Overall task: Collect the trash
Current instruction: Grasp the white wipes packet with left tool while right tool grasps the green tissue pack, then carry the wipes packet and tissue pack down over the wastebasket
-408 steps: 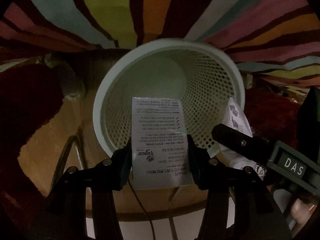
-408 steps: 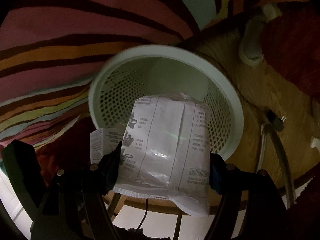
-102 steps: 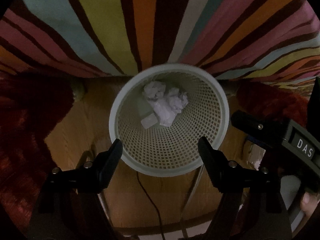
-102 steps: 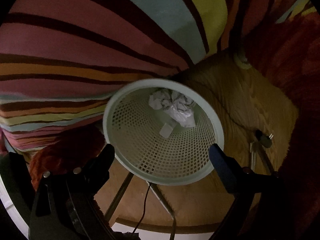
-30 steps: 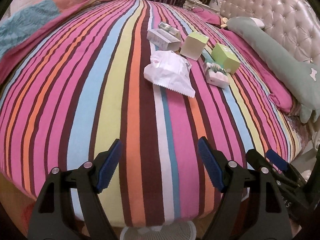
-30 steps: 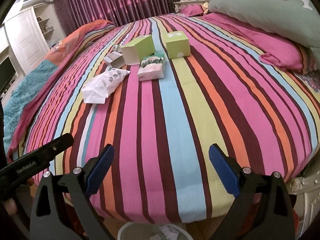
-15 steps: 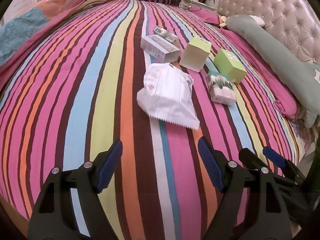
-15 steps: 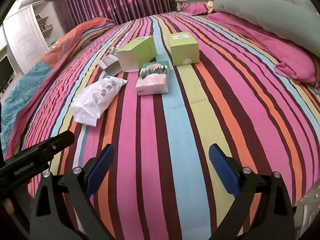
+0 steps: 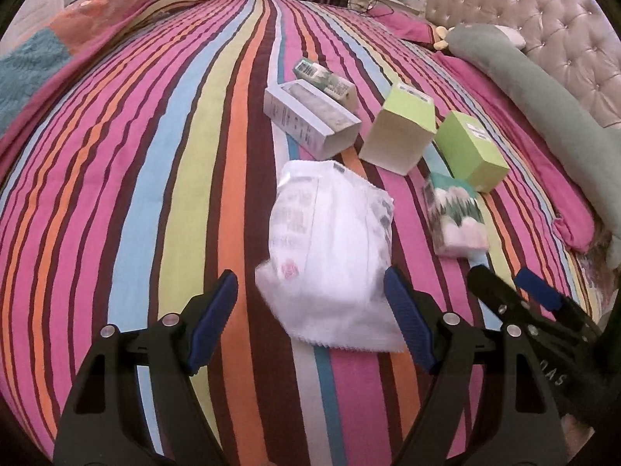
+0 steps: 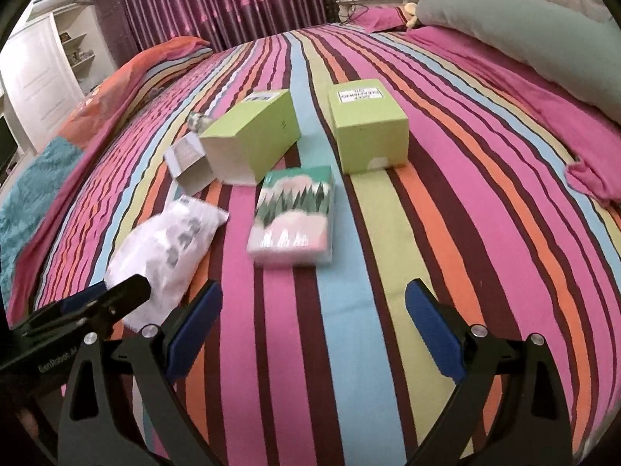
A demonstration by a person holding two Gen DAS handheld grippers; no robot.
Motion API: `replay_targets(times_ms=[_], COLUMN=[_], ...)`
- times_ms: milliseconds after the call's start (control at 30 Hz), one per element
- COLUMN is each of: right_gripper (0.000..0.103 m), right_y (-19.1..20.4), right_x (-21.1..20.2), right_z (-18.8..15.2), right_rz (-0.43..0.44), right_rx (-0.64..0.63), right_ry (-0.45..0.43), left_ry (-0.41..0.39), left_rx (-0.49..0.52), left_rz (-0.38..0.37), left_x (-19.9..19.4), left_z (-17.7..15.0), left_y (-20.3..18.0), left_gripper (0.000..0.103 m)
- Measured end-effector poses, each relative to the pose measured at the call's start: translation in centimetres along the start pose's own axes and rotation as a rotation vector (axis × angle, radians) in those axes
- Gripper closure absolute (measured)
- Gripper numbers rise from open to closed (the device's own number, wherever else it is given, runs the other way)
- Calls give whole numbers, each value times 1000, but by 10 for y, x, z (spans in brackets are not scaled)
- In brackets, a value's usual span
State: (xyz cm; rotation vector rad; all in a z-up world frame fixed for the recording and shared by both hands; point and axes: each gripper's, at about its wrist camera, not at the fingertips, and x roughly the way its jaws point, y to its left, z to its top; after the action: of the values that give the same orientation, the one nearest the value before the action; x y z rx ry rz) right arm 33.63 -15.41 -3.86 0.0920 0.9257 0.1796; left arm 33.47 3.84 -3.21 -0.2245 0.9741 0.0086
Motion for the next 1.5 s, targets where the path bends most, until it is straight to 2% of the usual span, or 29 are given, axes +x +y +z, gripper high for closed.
replay_targets(times_ms=[300,500,600,733,833,867,900,933,967,1000,1067,1300,1500], right_gripper=[12,12,12,12,14,18,27,30,39,47,54,55,55], right_y=[1,11,12,17,21,21,21,20,19,17,12,7,3], right_x=[25,38,47,57,60,60,59,58,56,54,50,27,4], right_z=[30,35,38,40,41,41,40,40,39,38,37,25,6], right_rz=[9,15,-9,-48,-85,-93,-109,-122,-123,-127,-125,-80,-53], right_rx=[19,13,-1,-44,-89,-96,-105,-116,-120,-121,-126,-106,-82], right_ry=[29,77,98,115,118,115,110,98,91,85,77,53,56], left_ry=[25,25,26,44,12,5,2,-1,-7,-11,-10,-20,-36], left_rx=[32,65,65,78,82,83,85,94,103,109,105,50,33], left_rz=[-50,-41,-31,20,56,61,62,64,64,69,63,39,16], left_x=[16,24,31,45,49,49,49,49,48,47,46,28,2], left_z=[9,12,18,24,24,24,23,22,22,22,22,17,-4], left_y=[-14,-25,-29,-33,-32,-33,-33,-33,-33,-32,-28,-12,-3], left_gripper=[27,27,27,25,25,26,27,30,37,39,44,46,46])
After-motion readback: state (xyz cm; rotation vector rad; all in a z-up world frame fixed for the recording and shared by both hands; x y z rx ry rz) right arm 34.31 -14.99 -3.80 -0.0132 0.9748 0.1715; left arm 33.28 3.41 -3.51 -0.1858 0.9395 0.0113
